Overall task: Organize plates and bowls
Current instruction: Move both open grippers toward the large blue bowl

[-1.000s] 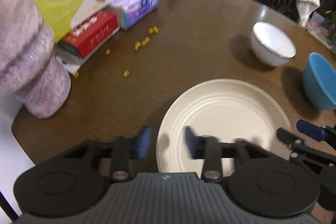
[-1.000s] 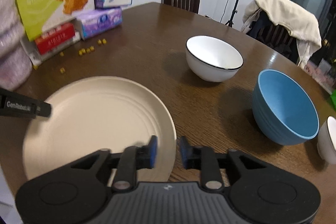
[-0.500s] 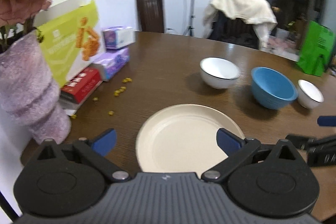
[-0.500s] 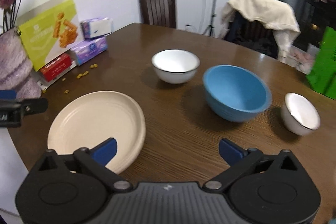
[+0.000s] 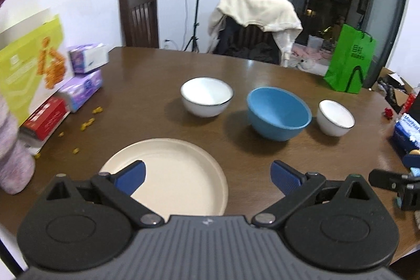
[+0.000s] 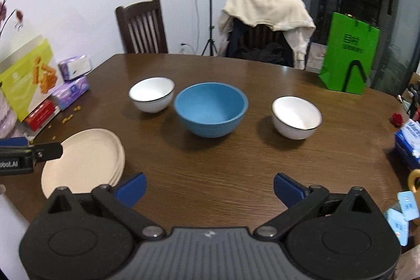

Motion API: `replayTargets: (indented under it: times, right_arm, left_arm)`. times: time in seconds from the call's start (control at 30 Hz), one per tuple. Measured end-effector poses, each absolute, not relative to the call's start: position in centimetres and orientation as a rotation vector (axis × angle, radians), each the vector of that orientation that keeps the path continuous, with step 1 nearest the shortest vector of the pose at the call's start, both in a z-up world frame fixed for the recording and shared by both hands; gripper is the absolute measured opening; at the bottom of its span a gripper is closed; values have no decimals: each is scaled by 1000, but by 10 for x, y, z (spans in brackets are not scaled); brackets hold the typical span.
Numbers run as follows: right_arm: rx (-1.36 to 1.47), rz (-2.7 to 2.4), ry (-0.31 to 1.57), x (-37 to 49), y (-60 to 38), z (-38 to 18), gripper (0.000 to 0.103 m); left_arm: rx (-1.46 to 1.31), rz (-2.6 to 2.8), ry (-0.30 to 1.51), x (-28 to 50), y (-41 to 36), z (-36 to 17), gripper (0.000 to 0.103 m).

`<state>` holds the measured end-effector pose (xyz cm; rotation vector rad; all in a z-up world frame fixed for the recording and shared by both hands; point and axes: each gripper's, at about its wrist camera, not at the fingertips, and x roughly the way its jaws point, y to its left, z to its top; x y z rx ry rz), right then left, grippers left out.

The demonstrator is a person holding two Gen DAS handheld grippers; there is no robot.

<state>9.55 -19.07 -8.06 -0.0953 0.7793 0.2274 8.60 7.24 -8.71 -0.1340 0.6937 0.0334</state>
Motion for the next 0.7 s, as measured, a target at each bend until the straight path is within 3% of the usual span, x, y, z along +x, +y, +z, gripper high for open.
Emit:
replayTargets:
  times: [0.33,0.7]
  right_arm:
    - [-79,207,767,108,-256,-75,103]
    - [-70,262,777,132,-277,-76,103]
  left_arm:
    - [-124,14,669,109,5,-73,103]
    - [-126,51,723,137,-6,-68,103]
